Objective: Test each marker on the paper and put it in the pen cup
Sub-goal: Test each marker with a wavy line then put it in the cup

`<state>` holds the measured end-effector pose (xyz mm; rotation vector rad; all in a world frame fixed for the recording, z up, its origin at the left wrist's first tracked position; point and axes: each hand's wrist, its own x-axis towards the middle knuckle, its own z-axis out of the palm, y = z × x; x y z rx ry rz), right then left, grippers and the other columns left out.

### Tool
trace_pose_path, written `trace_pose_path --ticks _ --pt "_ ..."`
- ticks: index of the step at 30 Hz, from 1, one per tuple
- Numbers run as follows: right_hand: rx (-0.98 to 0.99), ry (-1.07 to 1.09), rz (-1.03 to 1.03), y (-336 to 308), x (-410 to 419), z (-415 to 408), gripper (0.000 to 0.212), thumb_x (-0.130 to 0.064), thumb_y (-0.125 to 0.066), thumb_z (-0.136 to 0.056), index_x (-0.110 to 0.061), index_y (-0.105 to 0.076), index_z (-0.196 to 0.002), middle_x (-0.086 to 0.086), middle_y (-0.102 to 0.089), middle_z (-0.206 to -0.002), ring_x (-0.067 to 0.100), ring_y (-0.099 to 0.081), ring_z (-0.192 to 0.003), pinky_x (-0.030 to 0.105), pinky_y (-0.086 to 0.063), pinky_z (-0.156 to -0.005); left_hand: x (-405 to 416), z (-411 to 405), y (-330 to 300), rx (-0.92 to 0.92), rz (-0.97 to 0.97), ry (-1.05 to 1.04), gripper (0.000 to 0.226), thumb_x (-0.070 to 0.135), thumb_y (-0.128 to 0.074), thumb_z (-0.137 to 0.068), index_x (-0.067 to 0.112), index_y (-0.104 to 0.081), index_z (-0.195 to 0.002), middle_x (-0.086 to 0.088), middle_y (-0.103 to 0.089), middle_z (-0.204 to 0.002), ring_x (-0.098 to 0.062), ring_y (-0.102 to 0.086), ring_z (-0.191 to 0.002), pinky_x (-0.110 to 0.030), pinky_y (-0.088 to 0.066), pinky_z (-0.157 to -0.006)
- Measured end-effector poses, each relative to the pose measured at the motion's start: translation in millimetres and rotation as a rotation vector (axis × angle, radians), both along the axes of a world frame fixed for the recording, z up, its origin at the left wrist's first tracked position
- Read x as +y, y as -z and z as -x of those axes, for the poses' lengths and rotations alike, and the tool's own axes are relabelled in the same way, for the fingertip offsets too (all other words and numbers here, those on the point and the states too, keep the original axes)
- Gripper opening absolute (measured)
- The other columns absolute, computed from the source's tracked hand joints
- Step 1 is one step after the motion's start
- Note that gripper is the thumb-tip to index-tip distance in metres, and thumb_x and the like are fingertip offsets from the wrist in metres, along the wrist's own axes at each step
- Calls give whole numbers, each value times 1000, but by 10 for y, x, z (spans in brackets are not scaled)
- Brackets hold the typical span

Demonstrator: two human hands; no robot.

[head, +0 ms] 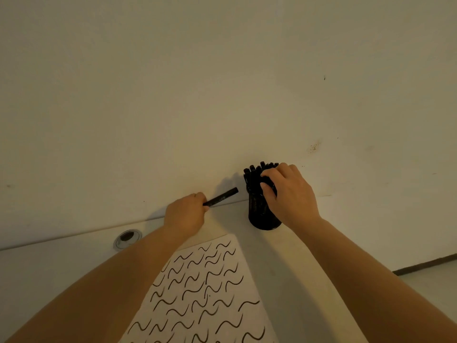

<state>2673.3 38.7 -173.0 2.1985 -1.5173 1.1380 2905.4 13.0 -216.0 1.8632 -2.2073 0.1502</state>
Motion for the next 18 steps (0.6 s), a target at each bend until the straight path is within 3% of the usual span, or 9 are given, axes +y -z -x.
trace_pose_path --ticks 4,9,11,13,15,18 --pt "119 40 16 -28 81 17 18 -13 -67 -81 -3 -69 -96 14 -62 -85 34 -56 -79 36 -48 -52 262 -50 -199 46 45 22 24 33 -38 -96 16 -53 -104 -2 -61 -95 -17 -50 -70 -28 -32 -56" --pt "130 121 -3 -84 334 -55 36 -17 -67 -81 -3 -61 -113 16 -62 -103 36 -55 -94 45 -48 -71 651 -105 -442 145 88 39 25 35 -35 -96 20 -49 -110 4 -61 -96 -14 -52 -73 -30 -38 -58" --pt "-18 76 -18 -115 539 -163 27 -18 -63 -84 -7 -63 -108 11 -62 -102 31 -53 -94 40 -46 -75 857 -118 -521 256 59 87 25 33 -34 -97 20 -46 -113 9 -61 -93 -13 -57 -78 -33 -47 -65" --pt "-269 -50 -199 -155 784 -295 18 -26 -53 -91 -16 -67 -95 2 -64 -92 21 -54 -87 34 -44 -74 1107 -97 -568 386 -1 145 23 30 -33 -97 20 -44 -114 16 -59 -89 -9 -59 -82 -35 -50 -73" --pt "-502 -196 -425 -176 1055 -429 26 -37 -46 -91 -23 -65 -79 -3 -63 -76 13 -56 -71 26 -45 -65 1382 -41 -572 448 -28 181 21 30 -33 -97 22 -45 -113 18 -58 -85 -6 -58 -81 -33 -50 -72" --pt "-725 -333 -541 -132 1451 -599 28 -37 -46 -91 -23 -61 -72 -8 -58 -58 2 -48 -51 11 -38 -49 1783 51 -511 476 -44 220 19 30 -34 -97 25 -46 -111 19 -56 -81 -7 -58 -77 -30 -49 -67"
